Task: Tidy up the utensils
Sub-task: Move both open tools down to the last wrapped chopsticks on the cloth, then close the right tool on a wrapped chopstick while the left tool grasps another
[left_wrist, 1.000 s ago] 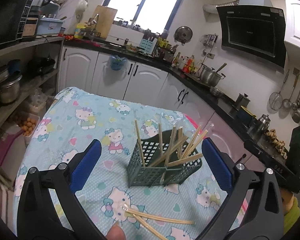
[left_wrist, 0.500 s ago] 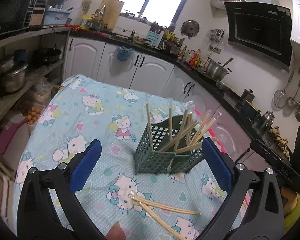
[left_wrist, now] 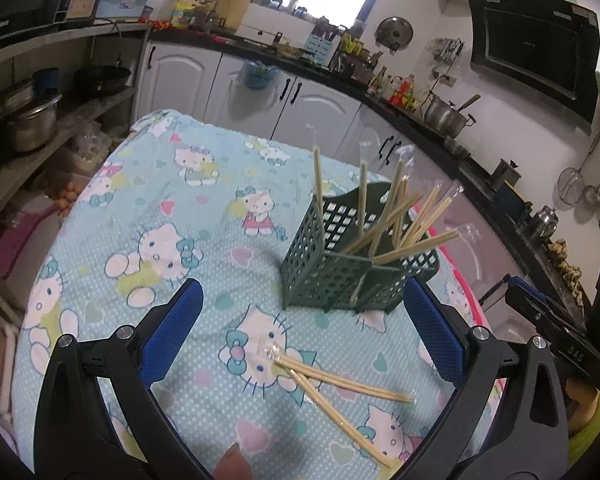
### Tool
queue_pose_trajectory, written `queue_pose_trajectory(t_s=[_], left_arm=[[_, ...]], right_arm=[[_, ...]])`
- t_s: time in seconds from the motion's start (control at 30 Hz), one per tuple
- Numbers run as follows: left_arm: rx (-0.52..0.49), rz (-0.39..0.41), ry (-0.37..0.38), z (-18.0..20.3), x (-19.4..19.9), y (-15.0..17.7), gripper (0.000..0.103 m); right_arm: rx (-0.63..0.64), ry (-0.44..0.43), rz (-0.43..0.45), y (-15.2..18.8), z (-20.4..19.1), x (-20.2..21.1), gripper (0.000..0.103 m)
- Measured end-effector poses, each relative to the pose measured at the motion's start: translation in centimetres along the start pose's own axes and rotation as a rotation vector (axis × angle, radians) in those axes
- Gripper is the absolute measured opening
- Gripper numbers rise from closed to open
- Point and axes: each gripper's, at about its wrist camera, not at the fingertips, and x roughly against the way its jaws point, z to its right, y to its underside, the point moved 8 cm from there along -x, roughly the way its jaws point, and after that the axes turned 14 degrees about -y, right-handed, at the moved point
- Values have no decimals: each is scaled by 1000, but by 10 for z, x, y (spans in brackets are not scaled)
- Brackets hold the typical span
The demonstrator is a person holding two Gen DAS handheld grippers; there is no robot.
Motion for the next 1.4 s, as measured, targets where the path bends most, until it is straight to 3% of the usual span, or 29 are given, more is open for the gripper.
queue_pose_trajectory(t_s=[0.33, 0.43, 0.67, 0.8, 1.0, 1.23, 1.4], left_arm=[[-2, -97, -42, -12, -23, 25, 88], [7, -127, -57, -19, -32, 33, 81], [43, -224, -70, -37, -51, 54, 50], [62, -283, -63, -43, -62, 67, 43], [71, -330, -46, -44, -70, 77, 42], [61, -361, -34, -39, -77, 82, 42], [53, -376, -24, -35, -82, 85, 36]], right_arm=[[30, -39, -106, 28, -12, -25, 61], [51, -60, -153, 39, -19, -39, 57], [121, -112, -281, 69, -39, -78, 42], [169, -144, -366, 89, -50, -106, 36], [218, -157, -459, 106, -54, -134, 32], [258, -164, -522, 114, -56, -158, 30], [268, -165, -543, 117, -56, -169, 28]])
